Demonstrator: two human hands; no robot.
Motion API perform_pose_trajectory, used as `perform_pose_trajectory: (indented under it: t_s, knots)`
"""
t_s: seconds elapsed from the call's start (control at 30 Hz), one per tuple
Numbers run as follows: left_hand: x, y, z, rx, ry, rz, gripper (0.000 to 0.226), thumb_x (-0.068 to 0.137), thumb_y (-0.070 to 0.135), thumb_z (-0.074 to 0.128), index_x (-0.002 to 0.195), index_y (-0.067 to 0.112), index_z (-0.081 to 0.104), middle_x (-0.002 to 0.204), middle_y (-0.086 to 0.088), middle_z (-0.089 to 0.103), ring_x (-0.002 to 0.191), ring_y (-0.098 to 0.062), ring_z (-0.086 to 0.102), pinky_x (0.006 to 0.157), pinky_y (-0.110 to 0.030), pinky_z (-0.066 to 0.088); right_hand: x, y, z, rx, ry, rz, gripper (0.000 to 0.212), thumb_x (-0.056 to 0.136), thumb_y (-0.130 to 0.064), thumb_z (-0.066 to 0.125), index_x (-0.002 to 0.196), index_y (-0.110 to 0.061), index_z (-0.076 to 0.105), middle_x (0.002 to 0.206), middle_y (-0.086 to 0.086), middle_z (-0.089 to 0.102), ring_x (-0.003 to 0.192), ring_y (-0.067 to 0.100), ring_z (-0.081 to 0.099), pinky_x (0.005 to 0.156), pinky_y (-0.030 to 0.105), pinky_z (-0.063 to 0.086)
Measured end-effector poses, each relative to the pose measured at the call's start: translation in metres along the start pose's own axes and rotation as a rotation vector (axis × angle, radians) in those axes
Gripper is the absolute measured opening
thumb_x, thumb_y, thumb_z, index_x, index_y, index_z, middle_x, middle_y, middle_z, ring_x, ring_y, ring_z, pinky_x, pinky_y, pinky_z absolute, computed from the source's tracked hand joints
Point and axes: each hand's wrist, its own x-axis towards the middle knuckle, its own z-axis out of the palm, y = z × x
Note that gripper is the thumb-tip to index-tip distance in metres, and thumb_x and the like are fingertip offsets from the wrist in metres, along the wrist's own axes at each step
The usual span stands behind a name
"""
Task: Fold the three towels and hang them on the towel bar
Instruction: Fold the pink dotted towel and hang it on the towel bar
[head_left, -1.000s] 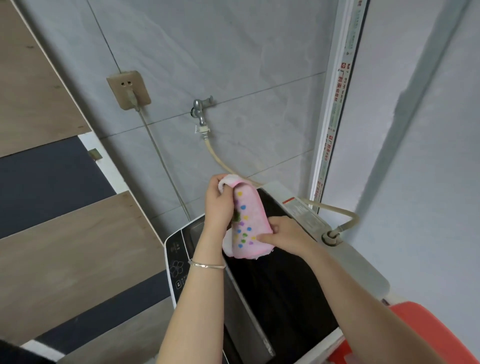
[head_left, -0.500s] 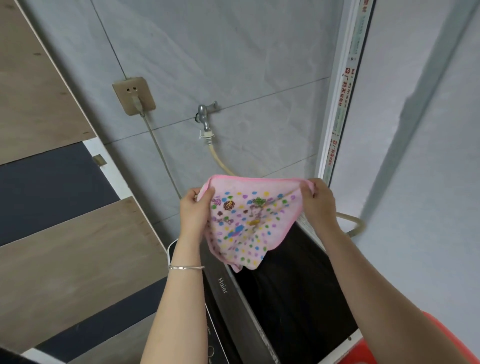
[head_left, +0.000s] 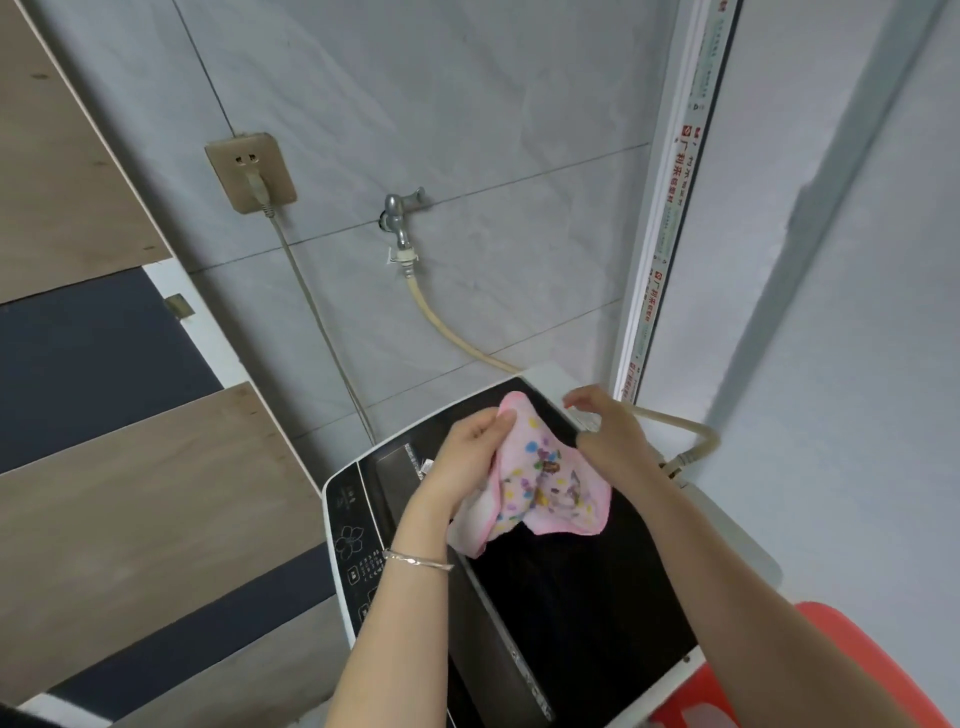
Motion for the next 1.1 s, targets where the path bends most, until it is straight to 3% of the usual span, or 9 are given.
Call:
perform_pose_trajectory:
  t_s: [0.17,0.27,0.33,0.47,0.6,0.77,0.83,0.97,1.1]
  knots:
    - [-0.006,-0.002,0.016,-0.022,-0.141,-0.042,0.022,0.097,0.017,0.047,0.082,0.012,0.062,0.058,0.009,0.062,0.051,-0.002,0.053,0.048,-0.011,0.04,-0.011,-0.004,0.009,-0.128,-0.273,-0.169,0.075,0.071,0.003,0.052,0.13,-0.041,0.041,0.115,-0.012,0.051,0.109,0.009,0.049,0.096,0.032,0.04]
    - [-0.008,-0.012,0.012,-0.047,-0.166,-0.06,0.017,0.093,0.019,0.054,0.082,0.009,0.062,0.073,-0.009,0.063,0.062,-0.015,0.056,0.059,-0.022,0.043,-0.013,-0.003,0.008,-0.176,-0.331,-0.226,0.082,0.071,0.0,0.055,0.132,-0.05,0.035,0.131,-0.005,0.049,0.121,0.01,0.043,0.103,0.034,0.036]
    - [-0.011,-0.02,0.008,-0.079,-0.201,-0.093,0.023,0.087,0.028,0.062,0.085,0.005,0.065,0.079,-0.015,0.054,0.07,-0.022,0.049,0.064,-0.028,0.04,-0.014,-0.006,0.009,-0.297,-0.332,-0.246,0.062,0.075,-0.005,0.055,0.126,-0.041,0.047,0.122,0.0,0.053,0.116,0.015,0.045,0.102,0.037,0.035]
    - [-0.014,-0.034,0.001,-0.213,-0.162,-0.223,0.015,0.09,0.02,0.058,0.084,0.01,0.068,0.077,-0.004,0.067,0.071,-0.01,0.062,0.068,-0.018,0.052,-0.016,-0.009,0.011,-0.455,-0.164,-0.275,0.011,0.083,-0.02,0.06,0.094,-0.02,0.062,0.098,-0.001,0.057,0.097,0.016,0.052,0.094,0.041,0.041]
    - [-0.018,-0.046,-0.005,0.047,0.113,-0.426,0.019,0.094,0.018,0.049,0.076,0.011,0.05,0.069,0.0,0.05,0.062,-0.009,0.047,0.059,-0.024,0.04,-0.016,-0.013,0.006,-0.387,-0.021,-0.24,0.008,0.083,-0.019,0.063,0.089,-0.015,0.06,0.084,-0.005,0.056,0.084,0.015,0.054,0.08,0.03,0.045]
    - [-0.017,-0.082,-0.01,0.142,0.03,-0.904,0.042,0.087,0.049,0.044,0.067,0.012,0.047,0.043,0.002,0.054,0.035,-0.009,0.047,0.039,-0.014,0.023,-0.018,-0.014,-0.004,-0.336,0.164,-0.199,0.016,0.086,-0.026,0.062,0.093,-0.013,0.068,0.064,-0.011,0.047,0.073,0.014,0.051,0.072,0.027,0.04]
    - [-0.016,-0.093,-0.007,0.226,0.006,-0.944,0.047,0.082,0.057,0.043,0.075,0.011,0.049,0.05,0.002,0.055,0.033,-0.009,0.048,0.039,-0.013,0.023,-0.02,-0.012,-0.009,-0.288,0.212,-0.164,0.015,0.086,-0.027,0.063,0.092,-0.015,0.069,0.057,-0.006,0.048,0.066,0.017,0.052,0.071,0.029,0.043]
    - [-0.018,-0.096,0.002,0.148,-0.091,-1.007,0.082,0.081,0.073,0.038,0.118,0.0,0.047,0.07,-0.01,0.072,0.048,-0.014,0.066,0.035,-0.014,0.033,-0.023,-0.01,-0.018,-0.103,0.25,-0.124,0.008,0.087,-0.021,0.06,0.087,-0.016,0.067,0.061,0.005,0.061,0.058,0.018,0.053,0.067,0.033,0.046]
    - [-0.012,-0.095,0.007,-0.312,0.079,-0.852,0.037,0.093,0.038,0.043,0.103,0.007,0.059,0.058,-0.004,0.071,0.062,-0.013,0.07,0.047,-0.017,0.044,-0.024,-0.012,-0.027,0.029,0.265,-0.09,0.012,0.087,-0.017,0.059,0.076,-0.019,0.061,0.059,-0.003,0.063,0.066,0.028,0.062,0.072,0.035,0.051]
